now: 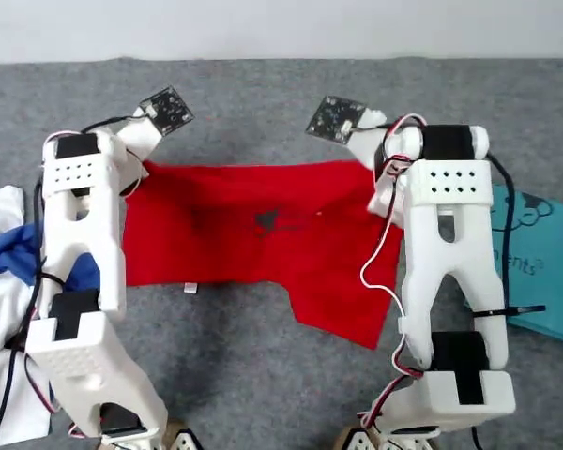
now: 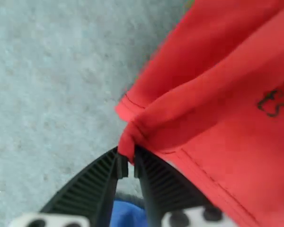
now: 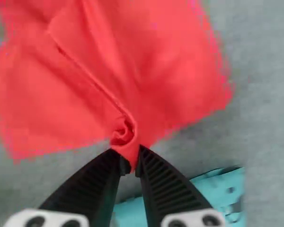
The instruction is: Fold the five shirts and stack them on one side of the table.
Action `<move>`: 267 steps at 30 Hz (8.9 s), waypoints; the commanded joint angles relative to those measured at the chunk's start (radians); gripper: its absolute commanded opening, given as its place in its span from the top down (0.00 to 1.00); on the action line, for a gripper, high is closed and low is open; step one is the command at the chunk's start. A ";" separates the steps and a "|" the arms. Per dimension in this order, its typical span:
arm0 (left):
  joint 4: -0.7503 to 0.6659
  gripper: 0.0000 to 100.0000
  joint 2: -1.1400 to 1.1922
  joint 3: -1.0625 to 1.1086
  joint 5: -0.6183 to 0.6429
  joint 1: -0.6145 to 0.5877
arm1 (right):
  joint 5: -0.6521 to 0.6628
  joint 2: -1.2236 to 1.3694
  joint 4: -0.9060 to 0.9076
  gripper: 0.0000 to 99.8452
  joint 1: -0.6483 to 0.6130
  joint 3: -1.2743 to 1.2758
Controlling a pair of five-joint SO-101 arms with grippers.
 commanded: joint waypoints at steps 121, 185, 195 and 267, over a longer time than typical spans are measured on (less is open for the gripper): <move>0.511 0.99 -0.173 -0.305 0.710 -0.018 | -0.531 0.246 -0.111 0.99 -0.487 0.259; 0.420 0.87 -0.245 -0.148 0.740 0.760 | -0.747 -0.449 0.047 0.99 0.268 0.203; 0.358 0.84 -0.245 0.120 0.628 0.876 | -0.910 -0.463 0.119 0.99 0.274 0.196; -0.092 0.99 -0.135 0.154 0.529 0.845 | -0.905 -0.627 0.156 0.99 0.367 0.341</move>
